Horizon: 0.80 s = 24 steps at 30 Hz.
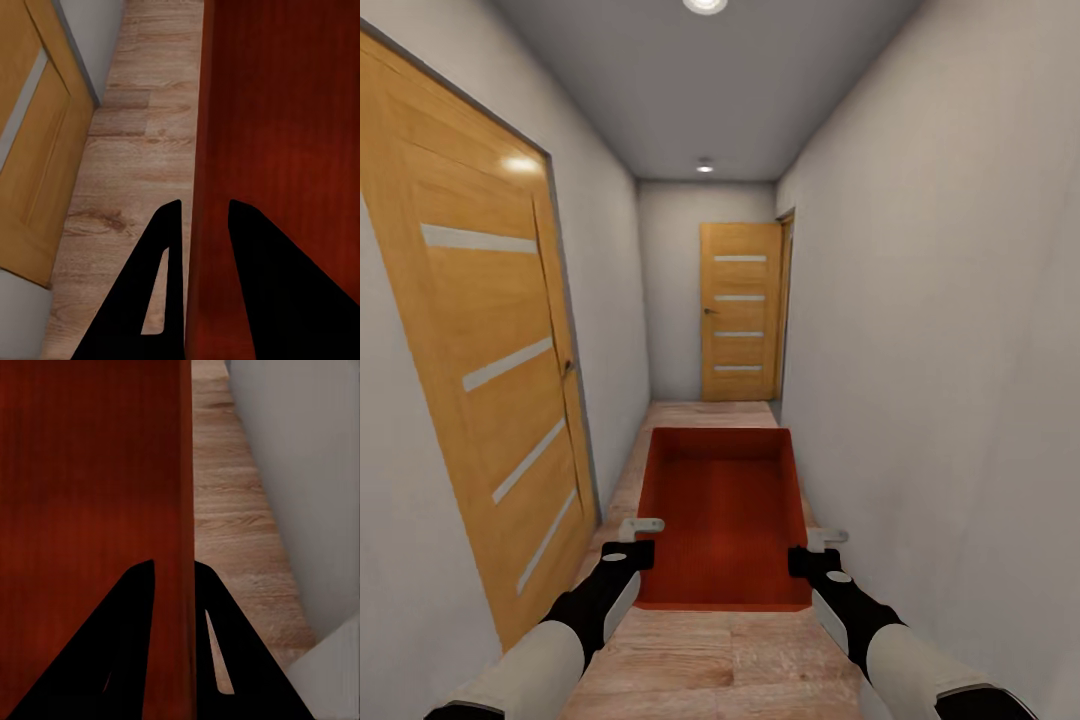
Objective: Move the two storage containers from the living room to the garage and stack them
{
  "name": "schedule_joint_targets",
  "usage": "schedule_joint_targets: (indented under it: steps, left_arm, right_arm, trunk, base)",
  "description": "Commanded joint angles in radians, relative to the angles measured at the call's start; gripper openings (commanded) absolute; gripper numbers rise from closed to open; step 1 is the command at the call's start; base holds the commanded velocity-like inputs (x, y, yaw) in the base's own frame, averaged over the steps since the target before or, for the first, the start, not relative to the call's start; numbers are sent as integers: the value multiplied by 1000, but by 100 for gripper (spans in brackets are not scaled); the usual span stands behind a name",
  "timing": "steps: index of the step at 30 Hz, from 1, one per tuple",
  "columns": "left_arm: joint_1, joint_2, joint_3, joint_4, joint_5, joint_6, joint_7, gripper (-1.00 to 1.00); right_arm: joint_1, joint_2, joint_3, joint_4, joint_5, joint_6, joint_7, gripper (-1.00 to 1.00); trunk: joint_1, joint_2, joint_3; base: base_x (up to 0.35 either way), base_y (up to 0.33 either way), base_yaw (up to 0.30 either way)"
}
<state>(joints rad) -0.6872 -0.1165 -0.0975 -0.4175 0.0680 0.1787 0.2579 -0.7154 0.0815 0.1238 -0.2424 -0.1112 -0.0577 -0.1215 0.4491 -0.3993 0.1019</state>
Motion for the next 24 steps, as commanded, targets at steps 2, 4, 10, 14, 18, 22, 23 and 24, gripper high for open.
schedule_joint_targets:
  steps: [2,4,10,14,18,22,23,24]
  left_arm:
    - [0,15,29,0,16,7,12,-100]
    - [0,15,30,0,16,7,13,-100]
    - [0,15,30,0,16,7,13,-100]
    - [0,15,30,0,16,7,14,-100]
    - [0,15,30,0,16,7,13,-100]
    - [0,15,30,0,16,7,13,-100]
    - [0,15,30,0,16,7,14,-100]
    - [0,15,30,0,16,6,14,-100]
  right_arm:
    - [-1,-2,-21,-3,-2,-20,-1,-100]
    - [-1,-2,-21,-3,-2,-17,-1,-100]
    - [-1,-2,-21,-3,-2,-21,-1,-100]
    - [-1,-2,-21,-3,-2,-21,-1,-100]
    - [-1,-1,-21,-3,-3,-16,-1,-100]
    - [-1,-1,-22,-3,-3,-16,-1,-100]
    - [-1,-2,-22,-3,-3,-17,-1,-100]
    - [-1,-3,-22,-3,-3,-18,-1,-100]
  trunk:
    - [1,-1,0]
    - [1,-1,0]
    - [1,-1,0]
    - [1,-1,0]
    - [1,-1,0]
    - [1,-1,0]
    - [1,-1,0]
    - [1,-1,0]
  base:
    - [323,104,-4]
    - [323,102,-1]
    - [323,100,0]
    - [323,86,0]
    - [323,27,109]
    - [323,5,208]
    - [323,1,101]
    - [323,1,65]
